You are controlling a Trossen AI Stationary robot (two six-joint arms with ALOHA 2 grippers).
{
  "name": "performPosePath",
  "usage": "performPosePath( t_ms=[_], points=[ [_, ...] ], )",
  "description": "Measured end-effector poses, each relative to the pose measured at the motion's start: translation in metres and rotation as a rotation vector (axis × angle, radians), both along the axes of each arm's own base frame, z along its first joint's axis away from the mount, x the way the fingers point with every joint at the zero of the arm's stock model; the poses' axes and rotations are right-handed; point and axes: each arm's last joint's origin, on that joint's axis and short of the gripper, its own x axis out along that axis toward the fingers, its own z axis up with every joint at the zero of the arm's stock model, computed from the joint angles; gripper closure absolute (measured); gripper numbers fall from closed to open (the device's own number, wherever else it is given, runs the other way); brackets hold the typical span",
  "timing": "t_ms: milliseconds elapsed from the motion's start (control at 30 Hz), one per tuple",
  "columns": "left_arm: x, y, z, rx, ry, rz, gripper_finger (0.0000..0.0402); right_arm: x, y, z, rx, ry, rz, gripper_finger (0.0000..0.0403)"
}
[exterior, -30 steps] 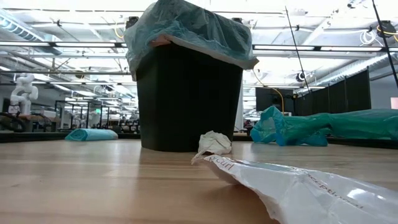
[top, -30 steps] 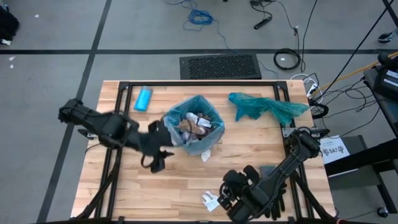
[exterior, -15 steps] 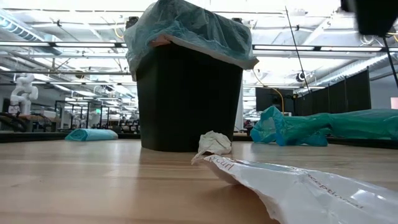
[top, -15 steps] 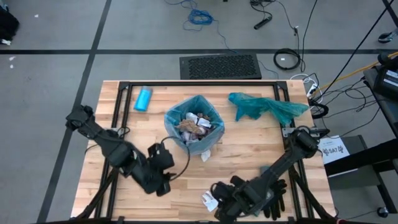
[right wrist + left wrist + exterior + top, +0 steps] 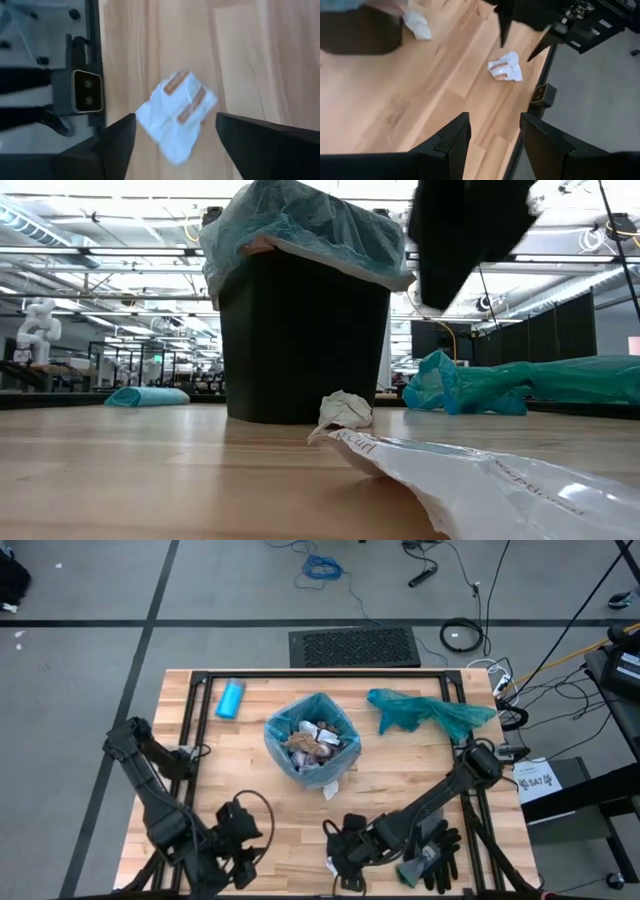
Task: Place trash/remove bag and relplace
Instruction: Put the white paper trash into the trash bin
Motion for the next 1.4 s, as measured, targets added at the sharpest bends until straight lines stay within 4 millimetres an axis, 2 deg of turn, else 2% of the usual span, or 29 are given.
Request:
performPosePath(
  t_ms=[200,333,500,567,633,800,867,900,1067,1200,1400],
  points=[
    [-0.013,-0.010,-0.003,-0.050,0.013,0.044,0.0226,0.016,0.006,-0.033,-0.087,-0.060,0.205,0.0095],
    [-0.019,-0.015,-0.003,-0.079,0.011,0.058,0.0226,0.019,0.007,-0.053,-0.165,-0.046,0.313,0.0093],
    [-0.023,-0.016,-0.004,-0.087,0.021,0.076,0.0226,0.021,0.009,-0.071,-0.208,-0.020,0.367,0.0104],
    [-0.023,-0.016,-0.004,-0.083,0.024,0.077,0.0226,0.022,0.009,-0.078,-0.213,-0.008,0.370,0.0124],
    [-0.023,-0.015,-0.005,-0.081,0.025,0.077,0.0226,0.022,0.009,-0.082,-0.217,0.001,0.370,0.0160],
    [-0.023,-0.010,-0.007,-0.031,0.056,0.088,0.0226,0.018,0.008,-0.082,-0.211,0.044,0.337,0.0314],
    [-0.023,-0.006,-0.007,-0.004,0.069,0.095,0.0226,0.016,0.005,-0.078,-0.206,0.072,0.318,0.0374],
    [-0.024,-0.004,-0.008,0.017,0.077,0.098,0.0226,0.015,0.002,-0.075,-0.201,0.082,0.311,0.0387],
    [-0.025,0.009,-0.010,0.142,0.127,0.119,0.0226,0.016,-0.014,-0.053,-0.144,0.102,0.244,0.0397],
    [-0.017,0.018,-0.009,0.224,0.149,0.047,0.0226,0.018,-0.031,-0.016,-0.101,0.043,0.129,0.0400],
    [0.001,0.034,-0.009,0.348,0.205,-0.094,0.0226,0.016,-0.049,0.024,-0.030,-0.014,-0.020,0.0402]
  ],
)
